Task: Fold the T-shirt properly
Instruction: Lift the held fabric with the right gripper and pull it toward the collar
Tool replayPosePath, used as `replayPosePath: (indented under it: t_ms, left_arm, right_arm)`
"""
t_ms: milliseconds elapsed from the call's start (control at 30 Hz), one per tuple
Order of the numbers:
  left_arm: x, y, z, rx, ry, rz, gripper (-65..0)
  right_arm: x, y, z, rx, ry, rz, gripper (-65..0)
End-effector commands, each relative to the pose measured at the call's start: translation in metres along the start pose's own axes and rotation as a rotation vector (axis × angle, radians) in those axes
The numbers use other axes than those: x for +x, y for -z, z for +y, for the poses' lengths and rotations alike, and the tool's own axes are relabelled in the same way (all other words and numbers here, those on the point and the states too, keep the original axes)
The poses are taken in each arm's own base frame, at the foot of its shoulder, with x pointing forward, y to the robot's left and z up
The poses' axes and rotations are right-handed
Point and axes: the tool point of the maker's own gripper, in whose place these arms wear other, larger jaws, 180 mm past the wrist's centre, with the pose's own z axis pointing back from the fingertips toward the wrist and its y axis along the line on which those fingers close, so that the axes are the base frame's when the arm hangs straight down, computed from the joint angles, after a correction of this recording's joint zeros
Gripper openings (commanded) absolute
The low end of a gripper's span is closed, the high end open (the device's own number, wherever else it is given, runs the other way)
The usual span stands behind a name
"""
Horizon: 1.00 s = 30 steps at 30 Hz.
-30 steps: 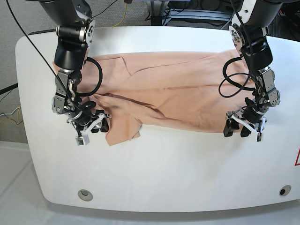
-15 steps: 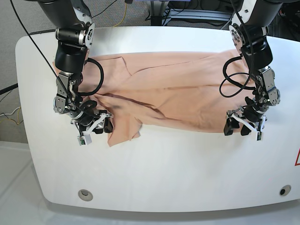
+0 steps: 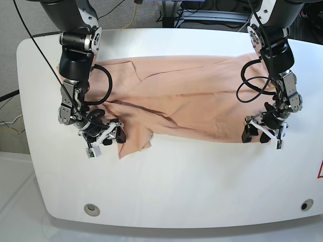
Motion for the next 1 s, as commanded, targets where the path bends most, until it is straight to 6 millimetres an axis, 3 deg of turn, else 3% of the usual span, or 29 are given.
replayPosePath:
  t_ms: [0, 533, 667, 967]
  left_arm:
    - [0.026, -0.001, 0.001, -0.003, 0.019, -0.062, -20.6]
    - [0.022, -0.002, 0.004, 0.002, 0.025, -0.045, -20.6]
    - [0.02, -0.002, 0.004, 0.002, 0.021, -0.039, -20.6]
    - [0.018, -0.003, 0.007, 0.006, 0.023, -0.036, -20.1]
  right_arm:
    - [0.02, -0.002, 0.0, 0.004, -0.025, -0.039, -31.9]
    - [0.017, 0.008, 0.018, 0.039, -0.004, -0.063, -27.4]
    - [0.024, 0.006, 0.015, 0.032, -0.009, -0.08, -33.6]
    - [0.02, 0.006, 0.017, 0.032, -0.012, -0.079, -55.4]
